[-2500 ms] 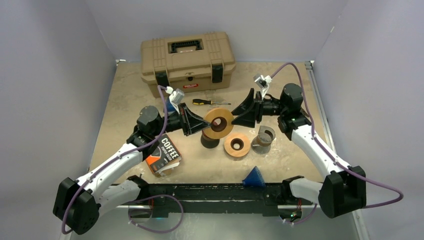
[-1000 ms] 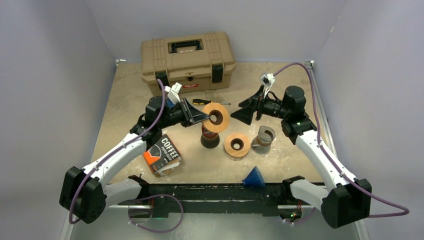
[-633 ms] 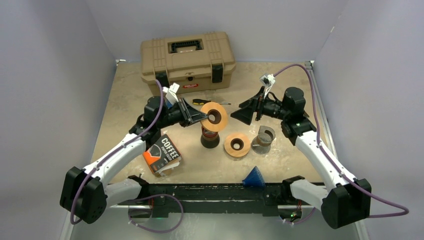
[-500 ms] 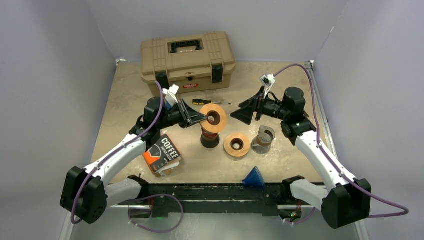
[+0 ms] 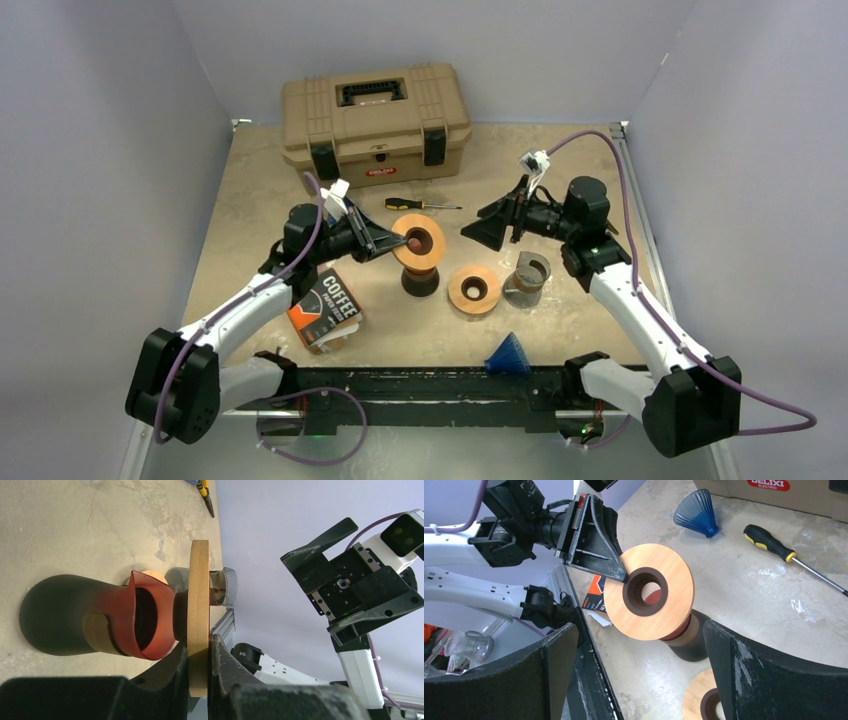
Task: Place the coffee filter in the dripper
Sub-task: Place the dripper holder onto the coffee server.
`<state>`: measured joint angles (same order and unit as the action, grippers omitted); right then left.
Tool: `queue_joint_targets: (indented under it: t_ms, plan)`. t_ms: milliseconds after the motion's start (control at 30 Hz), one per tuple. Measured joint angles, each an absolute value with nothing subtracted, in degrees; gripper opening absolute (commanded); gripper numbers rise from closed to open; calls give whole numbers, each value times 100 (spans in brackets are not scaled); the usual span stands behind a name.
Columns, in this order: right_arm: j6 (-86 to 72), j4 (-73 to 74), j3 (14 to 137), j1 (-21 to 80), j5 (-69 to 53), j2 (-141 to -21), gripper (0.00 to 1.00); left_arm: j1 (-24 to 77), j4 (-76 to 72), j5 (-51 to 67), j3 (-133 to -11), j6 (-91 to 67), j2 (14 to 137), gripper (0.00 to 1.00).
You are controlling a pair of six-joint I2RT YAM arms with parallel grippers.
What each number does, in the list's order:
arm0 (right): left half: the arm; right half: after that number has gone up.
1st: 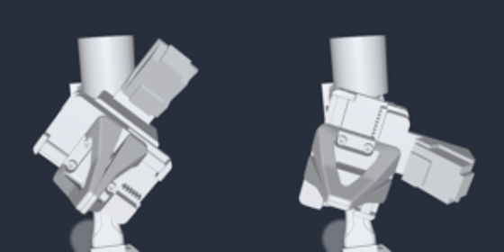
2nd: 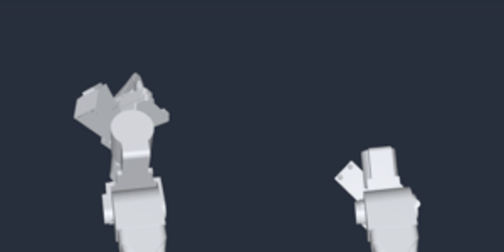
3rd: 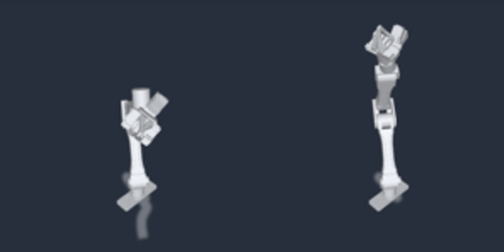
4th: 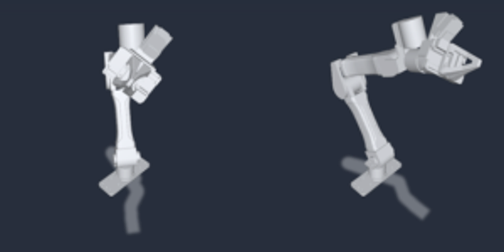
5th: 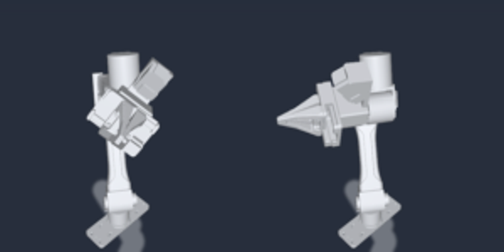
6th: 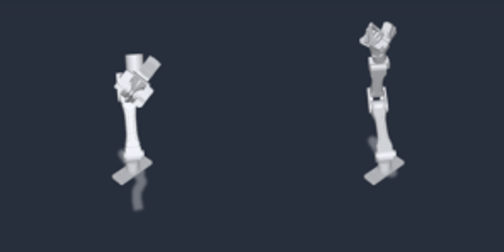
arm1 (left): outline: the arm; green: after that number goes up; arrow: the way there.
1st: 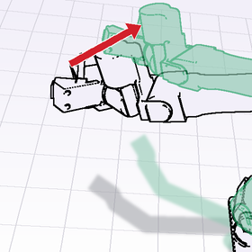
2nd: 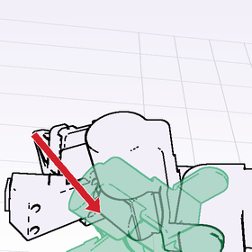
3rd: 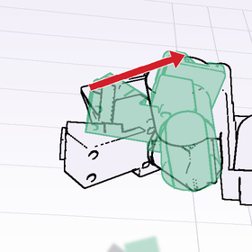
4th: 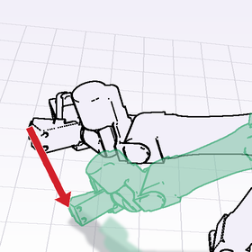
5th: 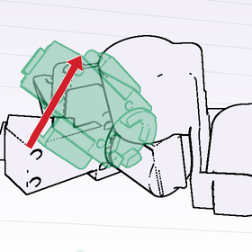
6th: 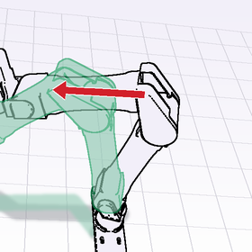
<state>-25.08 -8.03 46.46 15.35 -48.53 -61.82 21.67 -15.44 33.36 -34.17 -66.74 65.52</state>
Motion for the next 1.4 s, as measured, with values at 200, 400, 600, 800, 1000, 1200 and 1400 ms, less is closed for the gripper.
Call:
queue_joint_targets:
  t_ms: [200,400,600,800,1000,1200,1400]
  plan:
    - [-2539,-834,4613,1535,-4858,-6184,99,2139,-2176,3496,-3109,-6993,6720,0]
    - [-2578,-882,4556,1535,-4882,-6184,99,2139,-2408,3559,-3087,-7081,6746,0]
    - [-2606,-921,4552,1535,-4895,-6184,99,2137,-2567,3581,-2958,-7094,6849,0]
    - [-2661,-1007,4552,1535,-4895,-6184,99,2099,-2659,3621,-2888,-7094,7035,0]
    - [-2685,-1033,4552,1535,-4893,-6184,99,2084,-2834,3688,-2838,-7094,7155,0]
    - [-2683,-1033,4552,1535,-4880,-6184,99,2058,-2941,3771,-2838,-7078,7275,0]
    - [-2681,-1028,4552,1535,-4862,-6187,99,2047,-2832,3815,-2869,-6912,7297,12]
